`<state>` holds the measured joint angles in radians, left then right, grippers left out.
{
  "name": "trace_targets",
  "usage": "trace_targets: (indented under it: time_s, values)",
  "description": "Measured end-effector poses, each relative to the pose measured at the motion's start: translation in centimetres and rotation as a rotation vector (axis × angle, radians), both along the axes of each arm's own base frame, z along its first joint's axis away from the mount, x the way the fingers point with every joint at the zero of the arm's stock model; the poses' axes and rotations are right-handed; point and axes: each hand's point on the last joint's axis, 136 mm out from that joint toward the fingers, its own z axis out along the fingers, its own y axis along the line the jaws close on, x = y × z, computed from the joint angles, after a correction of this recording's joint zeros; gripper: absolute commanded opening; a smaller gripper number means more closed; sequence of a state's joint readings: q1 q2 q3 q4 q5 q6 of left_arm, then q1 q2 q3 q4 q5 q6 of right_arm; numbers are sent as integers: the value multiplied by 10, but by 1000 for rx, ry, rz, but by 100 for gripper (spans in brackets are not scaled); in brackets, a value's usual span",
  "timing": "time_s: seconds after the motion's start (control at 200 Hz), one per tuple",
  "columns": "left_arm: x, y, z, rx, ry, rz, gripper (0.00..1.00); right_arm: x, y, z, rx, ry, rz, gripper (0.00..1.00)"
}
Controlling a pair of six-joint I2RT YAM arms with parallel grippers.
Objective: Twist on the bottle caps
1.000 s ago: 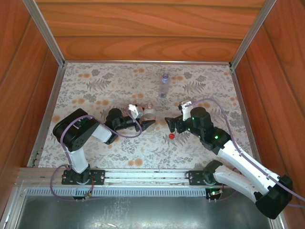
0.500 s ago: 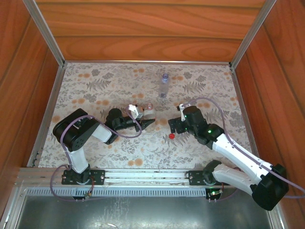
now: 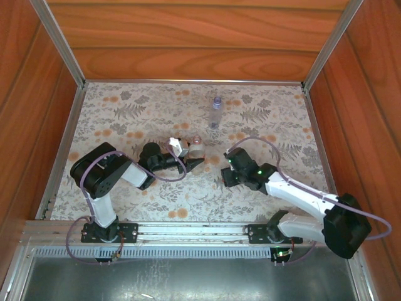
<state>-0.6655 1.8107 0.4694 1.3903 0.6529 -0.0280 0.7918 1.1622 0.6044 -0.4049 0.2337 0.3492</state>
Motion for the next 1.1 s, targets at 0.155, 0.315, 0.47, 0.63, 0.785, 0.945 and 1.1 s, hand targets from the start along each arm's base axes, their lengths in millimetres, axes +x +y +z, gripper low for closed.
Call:
trace_targets:
  time_s: [0.155, 0.315, 0.47, 0.63, 0.785, 0.945, 1.1]
  values:
    - [0, 0, 0, -1, 0, 0, 64, -5, 4, -18, -49, 35, 18, 56]
    - [0, 0, 0, -1, -1, 0, 63, -6, 1, -34, -97, 68, 2, 52]
    - [0, 0, 0, -1, -1, 0, 63, -4, 1, -39, -103, 72, -6, 49]
    - [0, 0, 0, -1, -1, 0, 64, -2, 5, -44, -102, 74, -7, 46]
    - [0, 0, 0, -1, -1, 0, 64, 0, 7, -46, -94, 74, -17, 43]
    - [0, 0, 0, -1, -2, -2, 64, 2, 9, -45, -84, 68, -22, 40]
    - [-1, 0, 0, -2, -2, -5, 64, 2, 9, -46, -84, 68, -23, 39]
